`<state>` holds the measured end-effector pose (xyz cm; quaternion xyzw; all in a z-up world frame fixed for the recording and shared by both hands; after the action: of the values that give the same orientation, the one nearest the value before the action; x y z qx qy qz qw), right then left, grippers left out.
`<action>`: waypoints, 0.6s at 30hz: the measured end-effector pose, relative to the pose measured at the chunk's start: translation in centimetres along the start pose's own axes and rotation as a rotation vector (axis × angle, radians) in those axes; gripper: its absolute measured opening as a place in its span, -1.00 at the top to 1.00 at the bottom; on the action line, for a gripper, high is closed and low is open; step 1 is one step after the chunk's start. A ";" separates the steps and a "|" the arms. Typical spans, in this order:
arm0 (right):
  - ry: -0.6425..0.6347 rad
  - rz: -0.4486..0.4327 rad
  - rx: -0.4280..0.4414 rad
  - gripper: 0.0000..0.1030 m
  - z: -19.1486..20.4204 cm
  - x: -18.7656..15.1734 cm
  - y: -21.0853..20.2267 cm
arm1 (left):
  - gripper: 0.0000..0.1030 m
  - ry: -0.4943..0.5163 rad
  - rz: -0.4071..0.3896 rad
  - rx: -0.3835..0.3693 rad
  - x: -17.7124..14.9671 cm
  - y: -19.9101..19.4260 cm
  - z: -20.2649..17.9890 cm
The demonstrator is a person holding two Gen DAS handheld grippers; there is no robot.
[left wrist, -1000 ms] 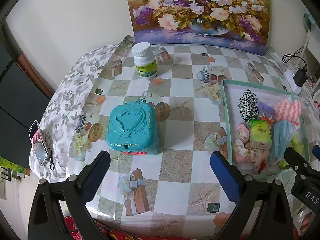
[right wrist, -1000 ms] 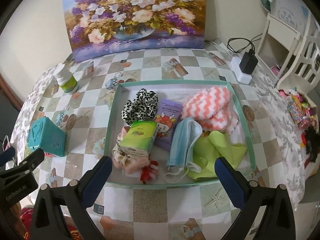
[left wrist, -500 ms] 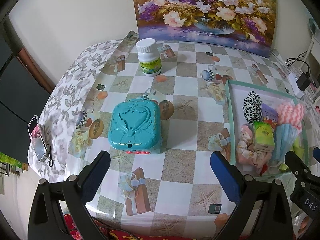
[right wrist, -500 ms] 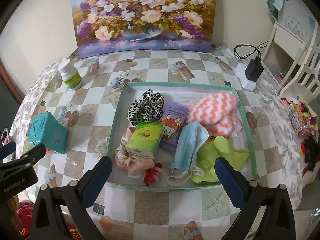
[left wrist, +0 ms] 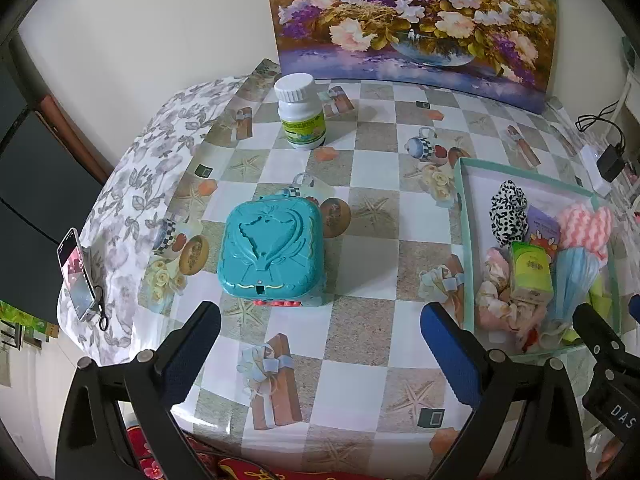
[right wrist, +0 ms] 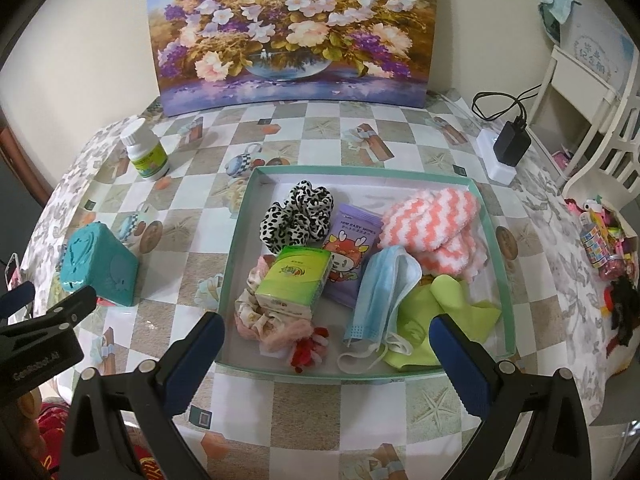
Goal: Organize soft objects
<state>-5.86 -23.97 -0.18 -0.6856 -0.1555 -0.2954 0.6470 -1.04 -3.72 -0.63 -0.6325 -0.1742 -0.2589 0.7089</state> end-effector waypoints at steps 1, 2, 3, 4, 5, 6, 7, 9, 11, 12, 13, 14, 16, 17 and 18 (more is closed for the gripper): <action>0.000 0.001 0.000 -1.00 0.0 0.0 0.0 | -0.94 -0.003 0.000 0.001 0.0 0.0 0.1; 0.000 0.002 0.001 -1.00 0.0 0.0 0.0 | -0.94 -0.007 0.000 0.002 0.0 0.1 0.2; -0.001 0.002 0.001 -1.00 0.0 0.0 0.0 | -0.94 -0.012 0.003 0.003 0.0 0.1 0.3; -0.001 0.000 0.000 -1.00 0.0 0.0 0.0 | -0.94 -0.017 0.006 0.003 0.0 0.2 0.3; -0.002 -0.002 -0.001 -1.00 0.1 0.0 -0.1 | -0.94 -0.021 0.008 0.003 0.0 0.2 0.3; -0.003 -0.002 0.000 -1.00 0.0 0.0 -0.1 | -0.94 -0.024 0.011 0.005 0.0 0.3 0.4; -0.003 -0.002 0.002 -1.00 0.0 0.1 -0.1 | -0.94 -0.027 0.013 0.005 0.0 0.3 0.4; -0.003 -0.001 0.002 -1.00 0.0 0.0 -0.1 | -0.94 -0.031 0.013 0.007 0.0 0.3 0.5; -0.003 -0.002 0.002 -1.00 0.0 0.0 -0.1 | -0.94 -0.029 0.013 0.007 -0.1 0.4 0.4; -0.002 -0.003 0.001 -1.00 0.0 0.0 -0.1 | -0.94 -0.028 0.014 0.006 -0.1 0.4 0.5; -0.002 -0.003 0.001 -1.00 0.0 0.0 -0.1 | -0.94 -0.029 0.014 0.006 -0.1 0.4 0.5; -0.002 -0.003 0.000 -1.00 0.0 0.0 -0.1 | -0.94 -0.028 0.015 0.007 -0.1 0.4 0.5; -0.002 -0.002 -0.001 -1.00 0.0 0.0 -0.1 | -0.94 -0.026 0.016 0.007 -0.1 0.4 0.4; -0.002 -0.002 -0.001 -1.00 0.0 0.0 -0.1 | -0.94 -0.026 0.016 0.006 -0.1 0.4 0.4; -0.002 -0.002 -0.001 -1.00 0.0 0.0 -0.1 | -0.94 -0.027 0.016 0.007 -0.1 0.4 0.4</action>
<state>-5.89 -24.02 -0.12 -0.6861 -0.1567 -0.2954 0.6461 -0.86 -3.26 -0.93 -0.6349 -0.1795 -0.2442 0.7106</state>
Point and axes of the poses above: each gripper's, at about its wrist camera, not at the fingertips, and y roughly the way its jaws point, z to its left, x to its top, the point moved 2 cm from there along y, roughly the way its jaws point, and after that the axes turned 9 degrees about -z, right-handed, at the moved point
